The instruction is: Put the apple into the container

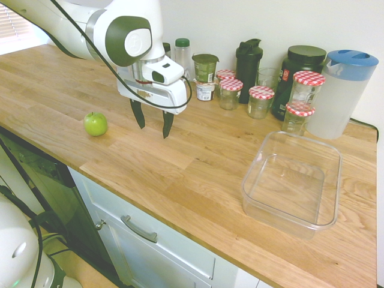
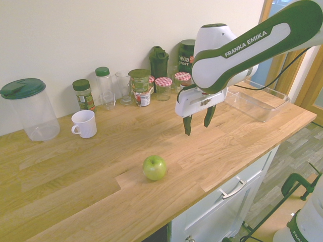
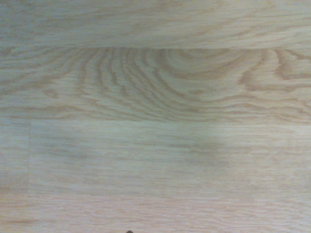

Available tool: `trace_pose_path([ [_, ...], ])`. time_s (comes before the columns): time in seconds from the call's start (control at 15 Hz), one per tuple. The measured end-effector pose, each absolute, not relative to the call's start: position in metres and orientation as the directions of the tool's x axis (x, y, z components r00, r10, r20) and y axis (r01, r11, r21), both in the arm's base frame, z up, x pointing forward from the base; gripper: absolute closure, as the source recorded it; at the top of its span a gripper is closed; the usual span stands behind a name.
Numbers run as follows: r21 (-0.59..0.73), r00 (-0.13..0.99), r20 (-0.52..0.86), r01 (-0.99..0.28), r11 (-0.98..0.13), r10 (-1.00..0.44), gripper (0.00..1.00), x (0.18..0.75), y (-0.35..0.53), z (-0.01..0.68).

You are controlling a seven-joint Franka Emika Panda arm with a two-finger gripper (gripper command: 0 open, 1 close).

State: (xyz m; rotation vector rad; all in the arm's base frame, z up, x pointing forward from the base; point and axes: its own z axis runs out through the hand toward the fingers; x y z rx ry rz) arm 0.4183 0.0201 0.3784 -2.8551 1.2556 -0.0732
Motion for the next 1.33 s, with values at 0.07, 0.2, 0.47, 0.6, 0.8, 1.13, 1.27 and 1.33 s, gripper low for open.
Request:
trace_pose_path([
  [0.07, -0.036, 0.678, 0.033, -0.734, -0.678, -0.735, 0.0, 0.418, 0.02, 0.377],
  [0.2, -0.04, 0.689, 0.034, -0.723, -0.69, -0.724, 0.0, 0.421, 0.023, 0.381],
  [0.47, -0.07, 0.815, 0.034, -0.575, -0.815, -0.578, 0.0, 0.422, 0.088, 0.414],
  [0.6, -0.093, 0.878, 0.062, -0.469, -0.878, -0.475, 0.0, 0.406, 0.139, 0.426],
  [0.8, -0.111, 0.924, 0.085, -0.362, -0.926, -0.372, 0.0, 0.39, 0.19, 0.426],
  [1.13, -0.038, 0.973, 0.057, -0.223, -0.974, -0.225, 0.0, 0.376, 0.222, 0.4],
  [1.27, -0.018, 0.98, 0.037, -0.194, -0.981, -0.194, 0.0, 0.37, 0.231, 0.391],
  [1.33, -0.008, 0.983, 0.03, -0.183, -0.983, -0.183, 0.0, 0.368, 0.234, 0.386],
])
